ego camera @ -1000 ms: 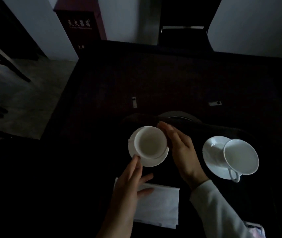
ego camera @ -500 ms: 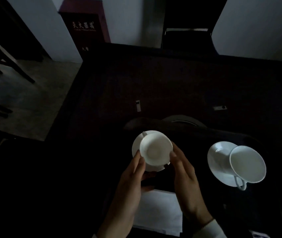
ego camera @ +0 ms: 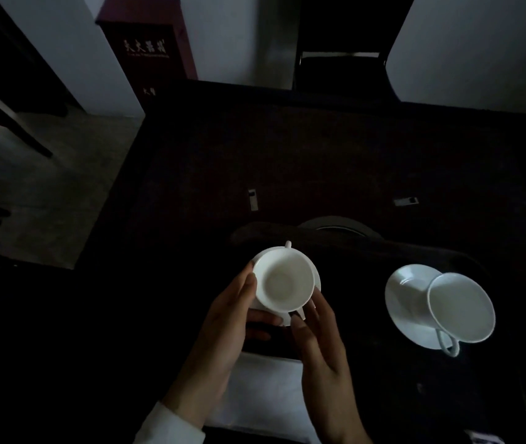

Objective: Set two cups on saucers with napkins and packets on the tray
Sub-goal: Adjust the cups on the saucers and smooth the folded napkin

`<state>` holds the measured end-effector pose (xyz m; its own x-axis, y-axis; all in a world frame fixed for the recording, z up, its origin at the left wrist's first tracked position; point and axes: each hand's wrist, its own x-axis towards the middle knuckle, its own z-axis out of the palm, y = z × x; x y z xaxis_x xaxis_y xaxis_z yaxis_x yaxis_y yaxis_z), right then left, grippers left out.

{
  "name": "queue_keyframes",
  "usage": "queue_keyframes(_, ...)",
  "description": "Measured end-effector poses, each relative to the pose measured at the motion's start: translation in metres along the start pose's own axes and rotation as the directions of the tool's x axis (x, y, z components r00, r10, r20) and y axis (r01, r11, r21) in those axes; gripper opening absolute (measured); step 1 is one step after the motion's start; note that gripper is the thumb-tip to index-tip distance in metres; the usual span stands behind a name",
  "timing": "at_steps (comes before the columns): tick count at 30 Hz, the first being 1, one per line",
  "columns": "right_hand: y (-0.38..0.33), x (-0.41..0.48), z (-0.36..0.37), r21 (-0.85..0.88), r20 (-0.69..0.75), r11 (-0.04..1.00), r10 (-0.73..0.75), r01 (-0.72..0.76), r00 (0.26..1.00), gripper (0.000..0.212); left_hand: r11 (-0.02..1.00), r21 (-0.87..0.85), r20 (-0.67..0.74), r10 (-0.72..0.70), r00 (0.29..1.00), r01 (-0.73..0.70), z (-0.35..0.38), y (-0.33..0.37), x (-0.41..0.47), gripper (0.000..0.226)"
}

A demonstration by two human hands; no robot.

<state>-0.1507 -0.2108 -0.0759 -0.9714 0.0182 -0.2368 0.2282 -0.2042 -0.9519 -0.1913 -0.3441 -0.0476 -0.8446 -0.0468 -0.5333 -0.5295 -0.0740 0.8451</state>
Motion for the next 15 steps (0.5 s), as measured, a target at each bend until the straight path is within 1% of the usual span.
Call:
queue_keyframes(6, -0.004, -0.002, 0.008, 0.015, -0.011, 1.0, 0.024, -0.024, 1.0, 0.055, 1.0, 0.013, 0.009, 0.005, 1.0, -0.006, -0.004, -0.006, 0.0, 0.039)
queue_keyframes(8, -0.006, -0.003, 0.007, 0.026, -0.011, 0.998, 0.052, -0.051, 0.999, 0.058, 1.0, 0.018, -0.034, -0.013, 0.999, 0.013, -0.003, -0.006, -0.003, 0.042)
queue_keyframes(9, -0.007, -0.005, 0.006, 0.022, -0.022, 0.997, 0.068, -0.067, 0.997, 0.058, 1.0, 0.029, -0.079, -0.006, 0.997, 0.008, -0.002, -0.004, -0.006, 0.044)
queue_keyframes(10, -0.008, -0.007, 0.005, 0.019, -0.046, 0.996, 0.088, -0.087, 0.995, 0.058, 0.997, 0.065, -0.143, 0.046, 0.989, -0.037, -0.002, -0.003, -0.01, 0.047)
queue_keyframes(12, -0.014, -0.013, -0.002, 0.031, -0.111, 0.992, 0.127, -0.125, 0.986, 0.057, 0.961, 0.185, -0.25, 0.25, 0.935, -0.208, 0.002, 0.002, -0.021, 0.045)
queue_keyframes(13, -0.018, -0.017, -0.007, 0.051, -0.147, 0.991, 0.133, -0.127, 0.98, 0.054, 0.93, 0.219, -0.269, 0.349, 0.898, -0.296, 0.005, 0.01, -0.03, 0.041)
queue_keyframes(15, -0.024, -0.025, -0.021, 0.103, -0.244, 0.987, 0.143, -0.121, 0.959, 0.054, 0.869, 0.243, -0.215, 0.482, 0.85, -0.431, 0.013, 0.021, -0.04, 0.036)
